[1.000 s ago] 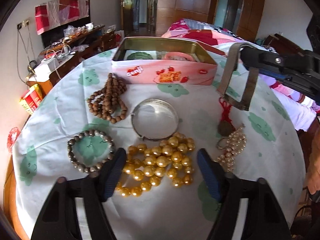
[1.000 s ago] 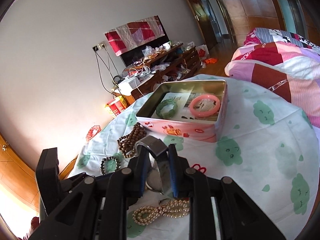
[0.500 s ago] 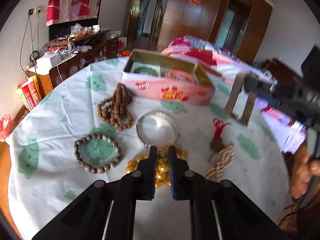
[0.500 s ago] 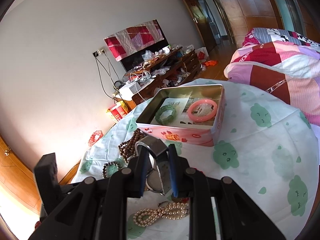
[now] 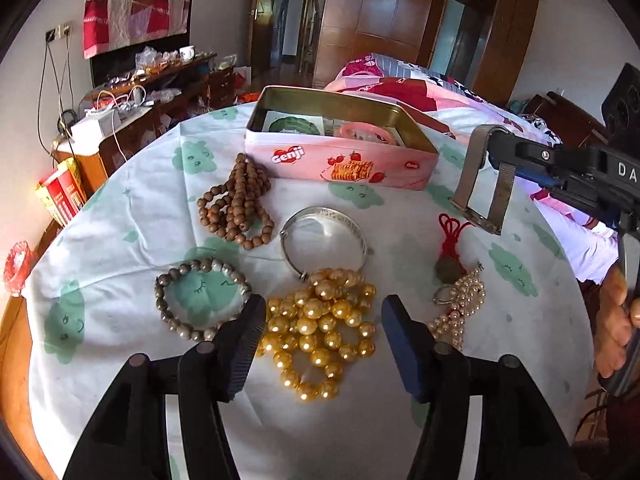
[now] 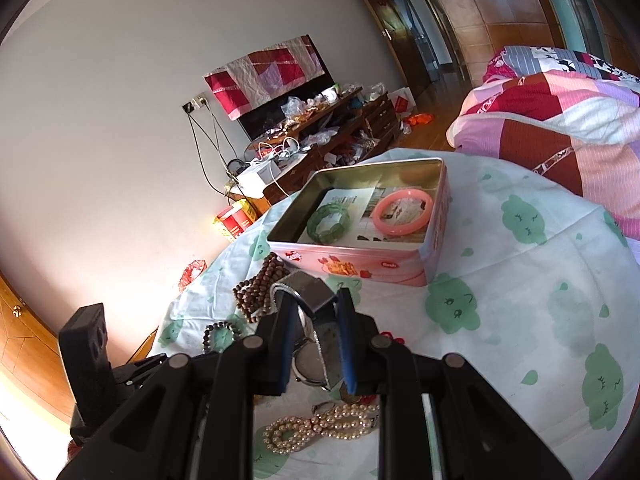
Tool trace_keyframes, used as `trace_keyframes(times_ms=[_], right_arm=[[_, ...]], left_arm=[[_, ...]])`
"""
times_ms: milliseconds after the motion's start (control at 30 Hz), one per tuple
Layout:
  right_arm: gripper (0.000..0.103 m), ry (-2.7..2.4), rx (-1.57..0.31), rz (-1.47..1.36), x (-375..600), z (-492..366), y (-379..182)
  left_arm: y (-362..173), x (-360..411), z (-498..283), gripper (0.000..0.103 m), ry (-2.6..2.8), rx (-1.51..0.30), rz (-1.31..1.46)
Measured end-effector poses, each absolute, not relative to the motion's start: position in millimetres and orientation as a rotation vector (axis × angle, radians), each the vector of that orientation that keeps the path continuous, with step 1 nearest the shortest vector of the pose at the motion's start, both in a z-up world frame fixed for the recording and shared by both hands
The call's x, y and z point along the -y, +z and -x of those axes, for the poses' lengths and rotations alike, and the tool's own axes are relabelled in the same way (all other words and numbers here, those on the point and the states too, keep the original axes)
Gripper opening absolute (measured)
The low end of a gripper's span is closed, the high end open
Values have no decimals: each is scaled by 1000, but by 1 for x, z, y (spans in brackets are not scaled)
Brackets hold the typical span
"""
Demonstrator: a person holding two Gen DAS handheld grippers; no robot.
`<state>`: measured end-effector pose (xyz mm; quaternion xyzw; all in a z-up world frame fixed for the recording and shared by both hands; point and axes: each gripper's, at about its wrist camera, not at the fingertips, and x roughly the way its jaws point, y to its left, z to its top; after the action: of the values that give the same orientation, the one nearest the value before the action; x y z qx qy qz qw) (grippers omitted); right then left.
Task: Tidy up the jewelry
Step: 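Grasp the gold pearl strand with the left gripper while the right gripper holds the silver clasp, then carry the gold pearls and silver clasp into the pink tin and release both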
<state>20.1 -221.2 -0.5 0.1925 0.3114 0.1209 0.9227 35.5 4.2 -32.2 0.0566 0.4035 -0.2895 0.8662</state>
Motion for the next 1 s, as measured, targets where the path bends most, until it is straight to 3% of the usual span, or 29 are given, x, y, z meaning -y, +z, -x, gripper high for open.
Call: trace_keyframes(times_ms=[100, 133, 167, 200, 533, 567, 1000], right_arm=[[23, 248, -640, -392, 221, -21, 0], [23, 249, -638, -394, 221, -20, 0], [23, 248, -638, -395, 221, -20, 0], [23, 248, -636, -398, 221, -21, 0], [23, 243, -620, -422, 228, -18, 1], [23, 243, -614, -428, 230, -18, 3], [23, 235, -601, -448, 238, -20, 4]], left_arm=[[-38, 4, -37, 59, -590, -859, -160], [-41, 7, -38, 52, -594, -875, -173], [-43, 9, -38, 36, -600, -887, -183], [-45, 9, -38, 31, -608, -897, -186], [-27, -5, -31, 22, -637, -817, -76], [-24, -6, -31, 9, -638, -801, -66], [-4, -16, -36, 10, -625, -736, -39]])
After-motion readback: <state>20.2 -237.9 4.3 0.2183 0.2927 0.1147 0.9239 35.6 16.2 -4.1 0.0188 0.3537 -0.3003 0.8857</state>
